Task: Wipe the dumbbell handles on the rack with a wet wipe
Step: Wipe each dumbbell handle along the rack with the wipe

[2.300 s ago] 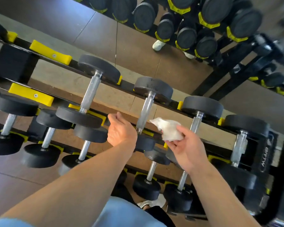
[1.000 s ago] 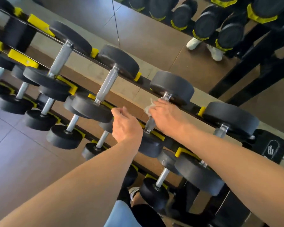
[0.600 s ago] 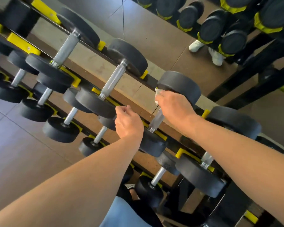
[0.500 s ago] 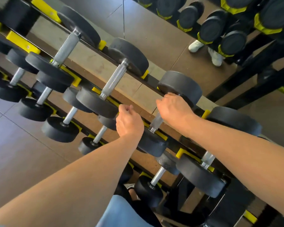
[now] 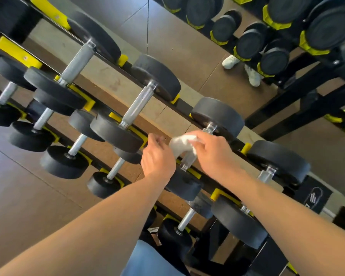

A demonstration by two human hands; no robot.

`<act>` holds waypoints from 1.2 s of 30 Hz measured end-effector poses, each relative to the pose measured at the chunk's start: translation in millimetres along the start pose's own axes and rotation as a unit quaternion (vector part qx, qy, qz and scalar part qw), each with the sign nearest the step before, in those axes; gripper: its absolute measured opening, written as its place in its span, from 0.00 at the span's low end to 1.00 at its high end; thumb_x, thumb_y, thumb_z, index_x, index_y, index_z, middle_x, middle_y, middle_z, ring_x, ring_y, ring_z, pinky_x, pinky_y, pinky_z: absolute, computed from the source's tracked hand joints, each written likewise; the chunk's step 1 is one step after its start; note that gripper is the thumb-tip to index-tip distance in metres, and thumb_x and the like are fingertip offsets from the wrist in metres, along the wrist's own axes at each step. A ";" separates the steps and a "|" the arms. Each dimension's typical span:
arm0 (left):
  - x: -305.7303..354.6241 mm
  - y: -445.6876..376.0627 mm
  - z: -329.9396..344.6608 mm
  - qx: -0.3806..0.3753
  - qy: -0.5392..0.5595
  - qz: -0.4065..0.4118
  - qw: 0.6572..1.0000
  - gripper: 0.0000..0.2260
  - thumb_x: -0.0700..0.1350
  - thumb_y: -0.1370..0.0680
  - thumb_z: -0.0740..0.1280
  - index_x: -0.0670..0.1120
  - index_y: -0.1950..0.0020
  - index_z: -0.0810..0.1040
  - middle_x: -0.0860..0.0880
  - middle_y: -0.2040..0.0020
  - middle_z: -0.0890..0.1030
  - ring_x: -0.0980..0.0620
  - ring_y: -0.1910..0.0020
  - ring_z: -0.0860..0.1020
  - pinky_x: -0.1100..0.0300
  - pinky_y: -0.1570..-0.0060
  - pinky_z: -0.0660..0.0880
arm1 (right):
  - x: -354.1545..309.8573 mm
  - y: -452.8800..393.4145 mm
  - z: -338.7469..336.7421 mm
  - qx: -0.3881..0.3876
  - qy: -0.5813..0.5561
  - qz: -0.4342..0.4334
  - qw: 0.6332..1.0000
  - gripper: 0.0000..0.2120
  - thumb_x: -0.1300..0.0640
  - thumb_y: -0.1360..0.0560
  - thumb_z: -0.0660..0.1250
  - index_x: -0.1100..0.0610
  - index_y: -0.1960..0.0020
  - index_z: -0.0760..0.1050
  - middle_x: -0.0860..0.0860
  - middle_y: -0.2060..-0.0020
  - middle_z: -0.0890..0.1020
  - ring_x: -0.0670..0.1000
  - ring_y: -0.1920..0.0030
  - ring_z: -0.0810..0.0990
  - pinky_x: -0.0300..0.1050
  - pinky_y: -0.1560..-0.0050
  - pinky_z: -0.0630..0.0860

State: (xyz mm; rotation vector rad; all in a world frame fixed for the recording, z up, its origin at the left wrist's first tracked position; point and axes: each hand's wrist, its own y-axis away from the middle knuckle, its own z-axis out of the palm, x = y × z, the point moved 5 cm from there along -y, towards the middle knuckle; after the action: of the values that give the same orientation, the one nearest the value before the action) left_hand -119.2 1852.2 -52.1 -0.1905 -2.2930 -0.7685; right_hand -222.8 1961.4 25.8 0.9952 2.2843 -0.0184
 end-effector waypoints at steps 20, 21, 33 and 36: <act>-0.8 -0.1 0.3 -0.015 0.005 0.008 1.000 0.06 0.48 0.16 0.56 0.51 0.41 0.70 0.55 0.46 0.79 0.53 0.54 0.77 0.58 0.59 0.71 | 63.4 44.6 52.8 -0.068 -0.134 0.373 0.916 0.10 0.52 0.17 0.60 0.54 0.42 0.77 0.48 0.55 0.80 0.51 0.50 0.79 0.48 0.47 0.76; -0.1 0.5 -0.2 -0.013 0.003 0.011 1.000 0.07 0.49 0.15 0.56 0.51 0.40 0.71 0.56 0.46 0.78 0.53 0.54 0.77 0.58 0.58 0.71 | 60.1 38.8 67.9 -0.100 -0.132 0.394 0.904 0.10 0.52 0.18 0.61 0.56 0.42 0.77 0.50 0.53 0.81 0.53 0.48 0.80 0.50 0.44 0.77; 0.7 -0.2 -1.0 -0.036 -0.028 0.013 0.999 0.03 0.51 0.15 0.56 0.55 0.45 0.68 0.55 0.55 0.75 0.52 0.58 0.75 0.55 0.58 0.72 | 0.9 55.9 16.9 0.115 -0.173 0.239 0.948 0.10 0.51 0.17 0.59 0.48 0.37 0.75 0.44 0.47 0.81 0.44 0.45 0.79 0.33 0.49 0.77; 1.7 -3.8 -0.6 -0.054 -0.037 0.036 0.997 0.07 0.52 0.15 0.55 0.54 0.43 0.70 0.55 0.56 0.75 0.50 0.58 0.75 0.53 0.56 0.73 | -5.0 35.5 -13.4 0.246 0.059 0.023 0.967 0.17 0.53 0.19 0.63 0.56 0.31 0.74 0.50 0.44 0.83 0.46 0.44 0.82 0.31 0.44 0.74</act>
State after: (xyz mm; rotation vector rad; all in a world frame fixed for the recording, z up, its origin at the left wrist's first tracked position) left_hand -121.5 1848.7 -52.4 -0.3544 -2.3025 -0.8634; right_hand -204.1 1986.9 47.4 1.3250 2.4193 -0.5433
